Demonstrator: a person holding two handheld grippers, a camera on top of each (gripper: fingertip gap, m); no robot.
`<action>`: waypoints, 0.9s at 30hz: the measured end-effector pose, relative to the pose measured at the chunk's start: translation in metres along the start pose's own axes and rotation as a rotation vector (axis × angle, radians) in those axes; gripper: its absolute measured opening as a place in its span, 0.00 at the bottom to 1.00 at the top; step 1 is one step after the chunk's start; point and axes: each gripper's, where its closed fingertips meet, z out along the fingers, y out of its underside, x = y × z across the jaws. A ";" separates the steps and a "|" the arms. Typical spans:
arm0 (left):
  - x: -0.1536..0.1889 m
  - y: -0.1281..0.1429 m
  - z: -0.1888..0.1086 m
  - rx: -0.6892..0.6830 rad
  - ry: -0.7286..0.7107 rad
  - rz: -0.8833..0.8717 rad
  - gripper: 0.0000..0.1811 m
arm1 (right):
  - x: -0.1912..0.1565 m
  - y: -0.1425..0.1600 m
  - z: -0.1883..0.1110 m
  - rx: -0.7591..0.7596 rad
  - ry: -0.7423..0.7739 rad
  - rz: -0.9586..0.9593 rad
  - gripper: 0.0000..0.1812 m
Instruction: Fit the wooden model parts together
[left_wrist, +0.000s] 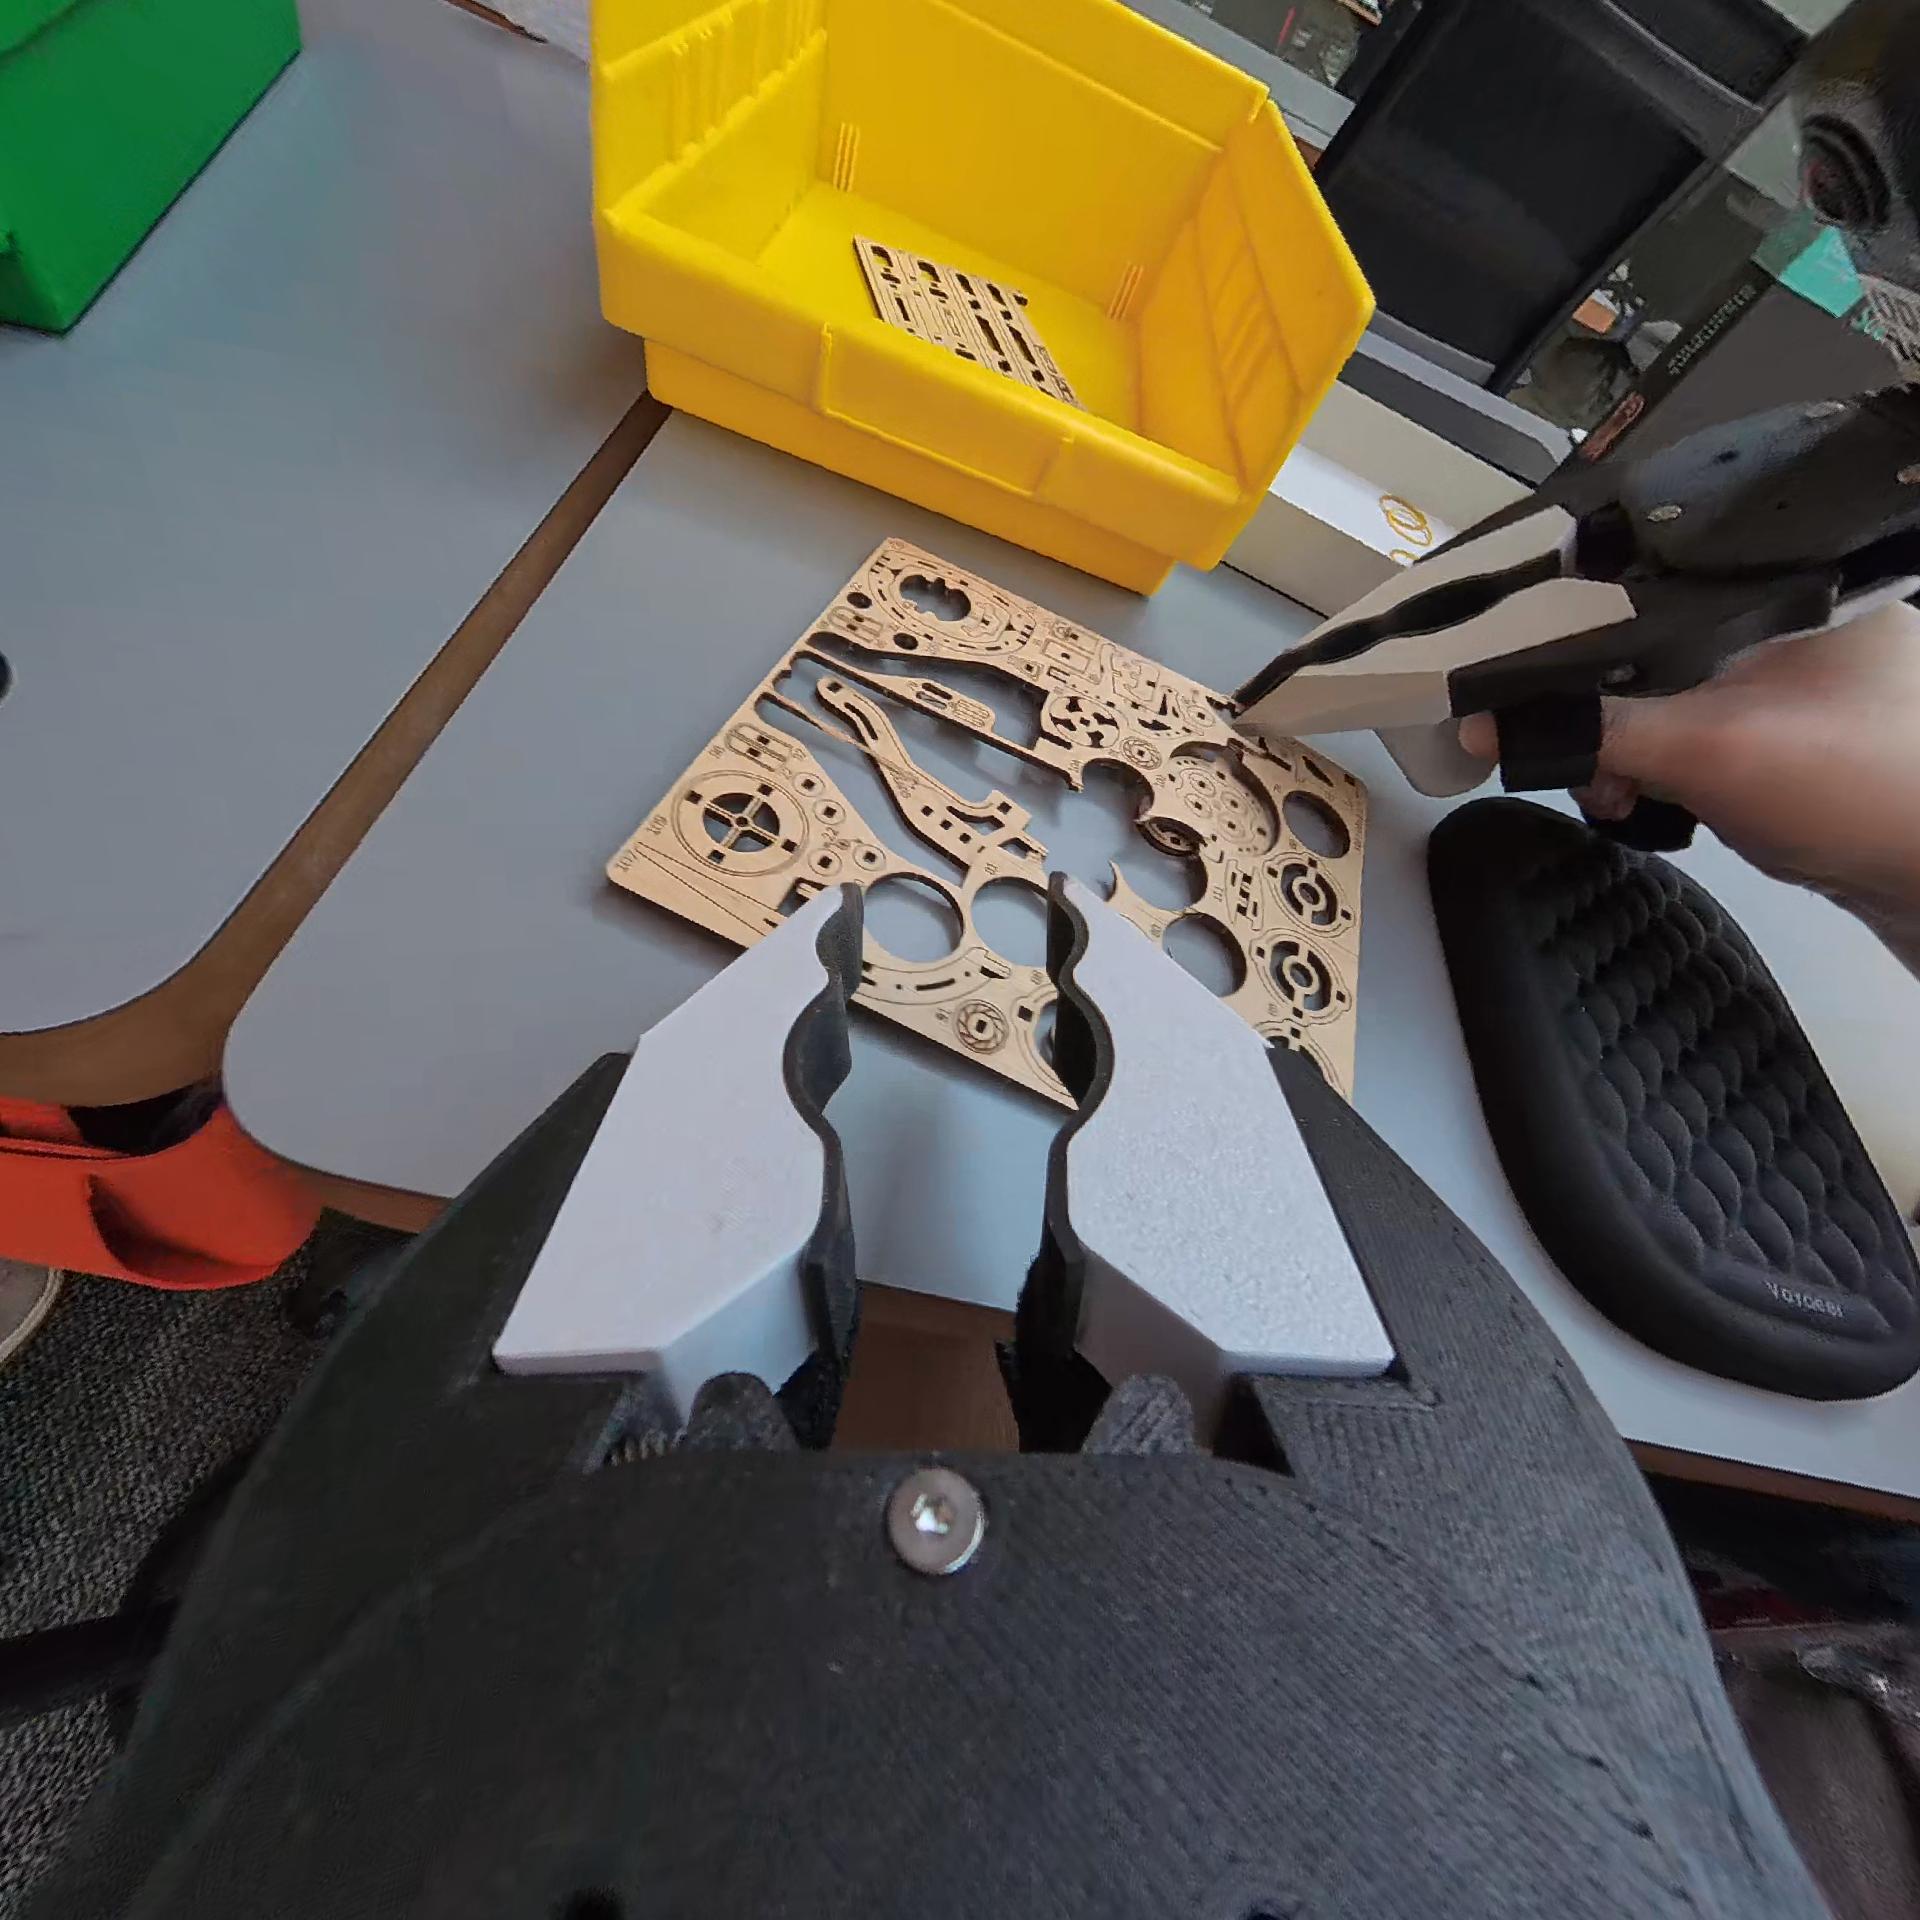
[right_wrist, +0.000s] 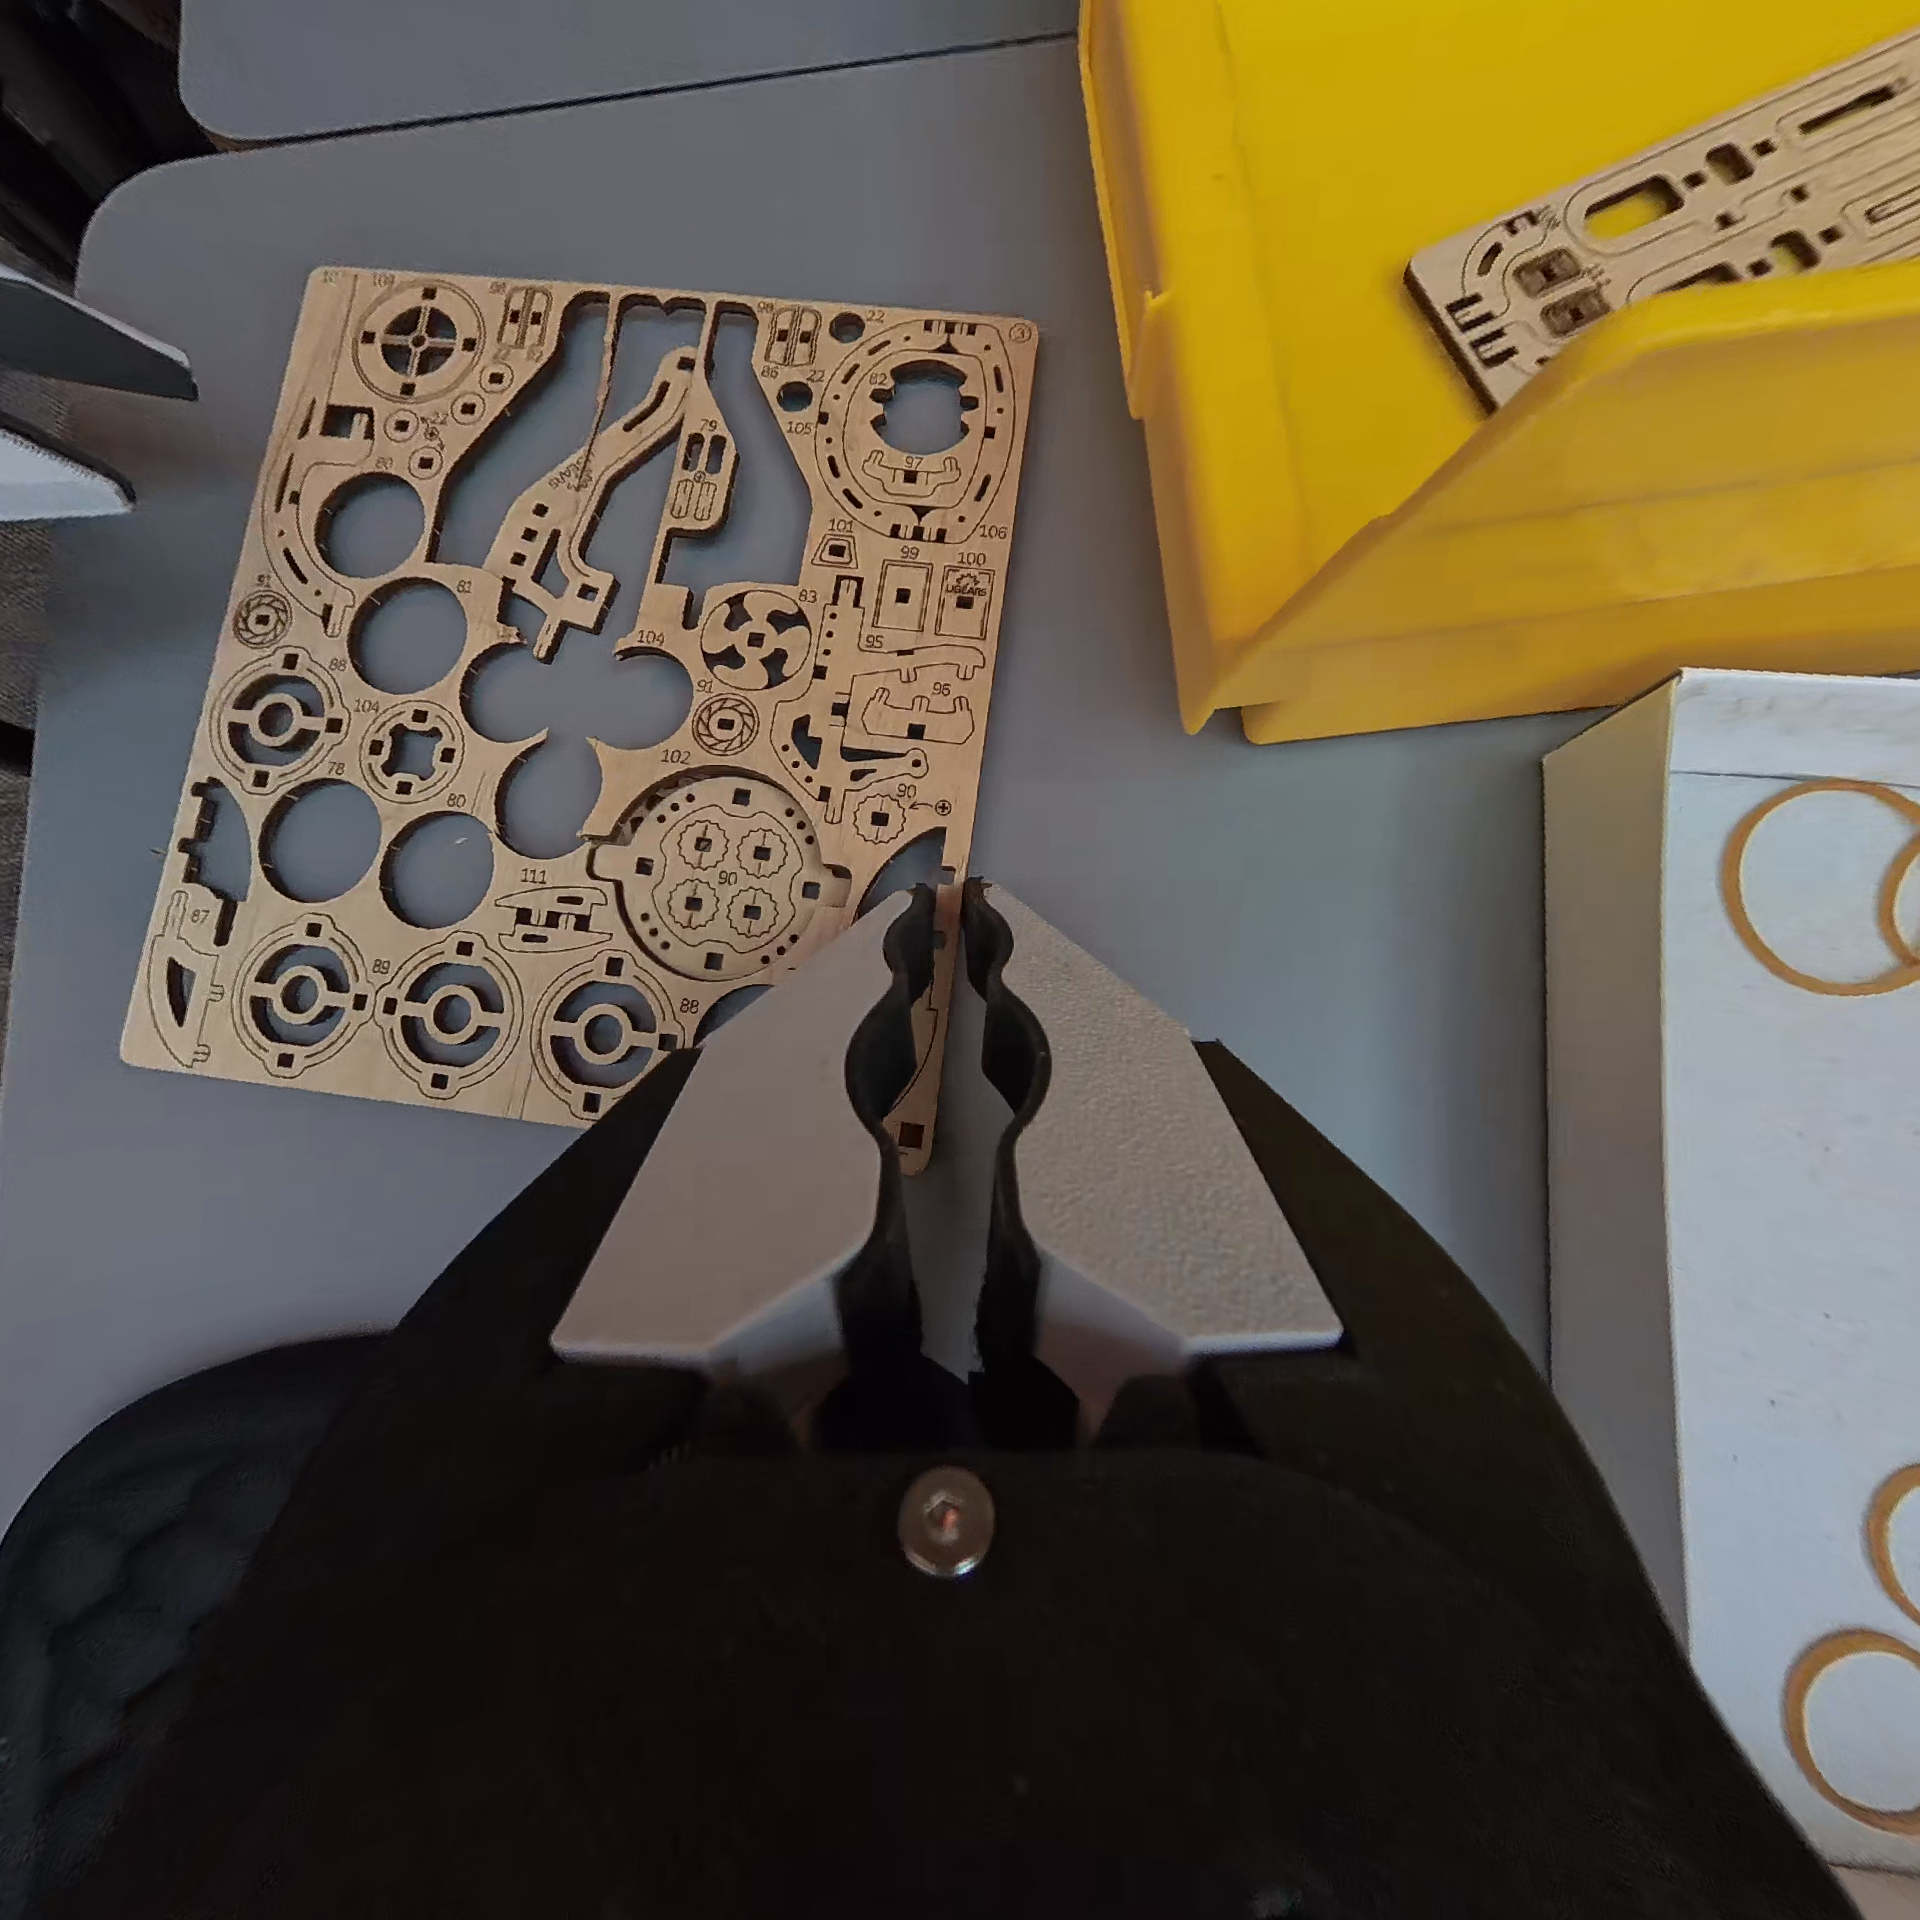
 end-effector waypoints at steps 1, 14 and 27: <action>-0.004 -0.002 -0.002 0.014 -0.008 -0.011 0.19 | -0.001 -0.003 -0.003 0.030 0.012 -0.016 0.02; -0.049 -0.016 0.000 0.013 0.125 -0.073 0.34 | -0.012 -0.036 -0.045 0.368 0.100 -0.180 0.02; -0.025 -0.044 0.012 -0.045 0.503 0.077 0.30 | -0.019 -0.038 -0.059 0.456 0.136 -0.257 0.02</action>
